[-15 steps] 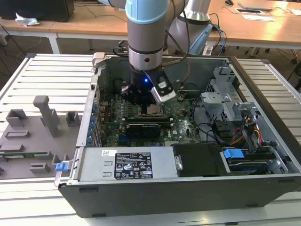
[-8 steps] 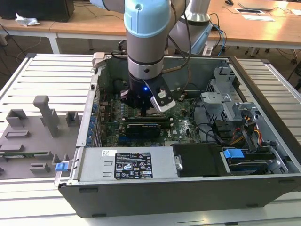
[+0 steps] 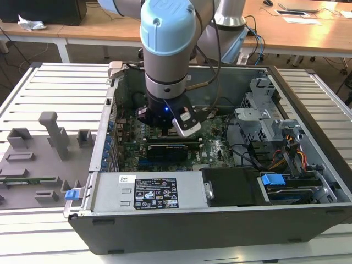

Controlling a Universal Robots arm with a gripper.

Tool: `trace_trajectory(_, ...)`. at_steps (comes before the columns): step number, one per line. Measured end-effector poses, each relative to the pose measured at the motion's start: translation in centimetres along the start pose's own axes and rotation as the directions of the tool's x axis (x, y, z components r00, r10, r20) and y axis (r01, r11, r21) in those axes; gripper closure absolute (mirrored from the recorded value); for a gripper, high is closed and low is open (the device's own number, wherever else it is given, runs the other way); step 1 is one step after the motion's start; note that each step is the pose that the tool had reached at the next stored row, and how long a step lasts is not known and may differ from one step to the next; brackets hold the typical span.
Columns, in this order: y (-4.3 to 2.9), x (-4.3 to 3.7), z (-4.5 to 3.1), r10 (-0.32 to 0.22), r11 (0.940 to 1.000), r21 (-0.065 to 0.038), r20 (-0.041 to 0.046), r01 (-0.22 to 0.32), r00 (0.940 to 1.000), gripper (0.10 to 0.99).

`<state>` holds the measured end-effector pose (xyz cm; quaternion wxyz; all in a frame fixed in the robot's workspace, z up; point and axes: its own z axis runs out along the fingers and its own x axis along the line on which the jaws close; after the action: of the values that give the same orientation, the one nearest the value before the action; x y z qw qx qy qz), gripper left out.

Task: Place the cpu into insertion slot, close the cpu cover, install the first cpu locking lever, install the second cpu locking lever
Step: 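Install the second cpu locking lever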

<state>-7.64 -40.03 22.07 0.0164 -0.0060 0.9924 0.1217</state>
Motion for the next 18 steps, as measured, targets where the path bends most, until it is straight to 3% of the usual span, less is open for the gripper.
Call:
trace_trajectory(2, -0.10, 0.30, 0.29, 0.000, 0.9999, -0.011, 0.0001, 0.000, 1.0000, 0.980)
trace_trajectory(6, -0.20, 0.93, 0.69, 0.001, 0.9998, -0.019, 0.0001, -0.001, 1.0000, 0.980)
trace_trajectory(11, -0.43, 1.11, 1.57, 0.001, 0.9987, -0.052, 0.0006, -0.001, 1.0000, 0.980)
trace_trajectory(18, -0.58, 1.17, 2.17, 0.001, 0.9983, -0.058, 0.0005, -0.001, 1.0000, 0.980)
